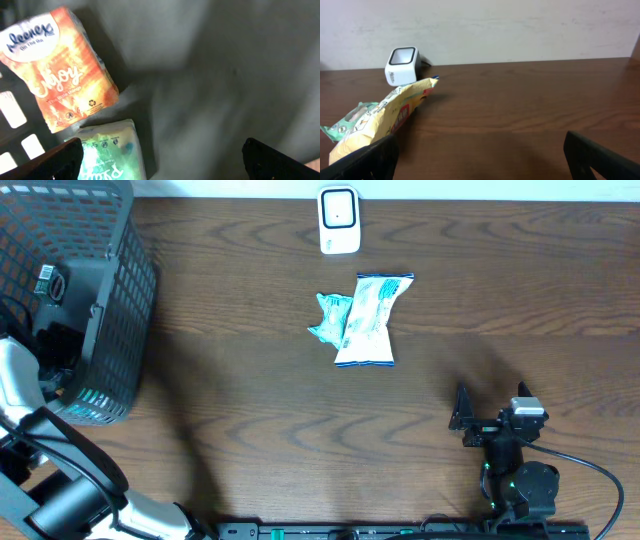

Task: Scan the item barcode
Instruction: 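Reach the left gripper into the grey basket again, then grasp the small green packet in the basket with the left gripper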

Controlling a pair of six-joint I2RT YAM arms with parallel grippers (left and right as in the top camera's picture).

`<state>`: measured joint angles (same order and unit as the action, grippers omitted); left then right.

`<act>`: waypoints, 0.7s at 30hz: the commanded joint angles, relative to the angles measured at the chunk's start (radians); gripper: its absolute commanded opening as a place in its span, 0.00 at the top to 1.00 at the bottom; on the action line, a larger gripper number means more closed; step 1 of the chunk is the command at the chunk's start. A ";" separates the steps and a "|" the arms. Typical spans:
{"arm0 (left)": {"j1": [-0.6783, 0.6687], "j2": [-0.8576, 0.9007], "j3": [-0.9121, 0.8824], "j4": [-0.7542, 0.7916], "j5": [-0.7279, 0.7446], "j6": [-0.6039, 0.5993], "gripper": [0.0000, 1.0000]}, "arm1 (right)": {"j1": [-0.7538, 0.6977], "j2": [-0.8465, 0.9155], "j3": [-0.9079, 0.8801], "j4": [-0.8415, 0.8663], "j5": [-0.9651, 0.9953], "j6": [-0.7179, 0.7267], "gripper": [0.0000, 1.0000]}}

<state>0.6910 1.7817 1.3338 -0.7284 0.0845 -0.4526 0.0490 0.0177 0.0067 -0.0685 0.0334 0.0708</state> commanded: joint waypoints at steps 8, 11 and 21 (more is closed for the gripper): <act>0.002 0.066 -0.004 -0.054 0.009 -0.051 0.00 | -0.009 -0.002 -0.002 -0.003 0.001 -0.008 0.01; 0.002 0.088 -0.004 -0.079 0.009 -0.051 0.00 | -0.009 -0.002 -0.002 -0.003 0.001 -0.008 0.01; 0.002 0.115 -0.004 -0.143 0.009 -0.050 0.40 | -0.009 -0.002 -0.002 -0.003 0.001 -0.008 0.01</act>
<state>0.6910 1.8744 1.3338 -0.8650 0.0952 -0.5018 0.0490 0.0177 0.0067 -0.0685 0.0338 0.0708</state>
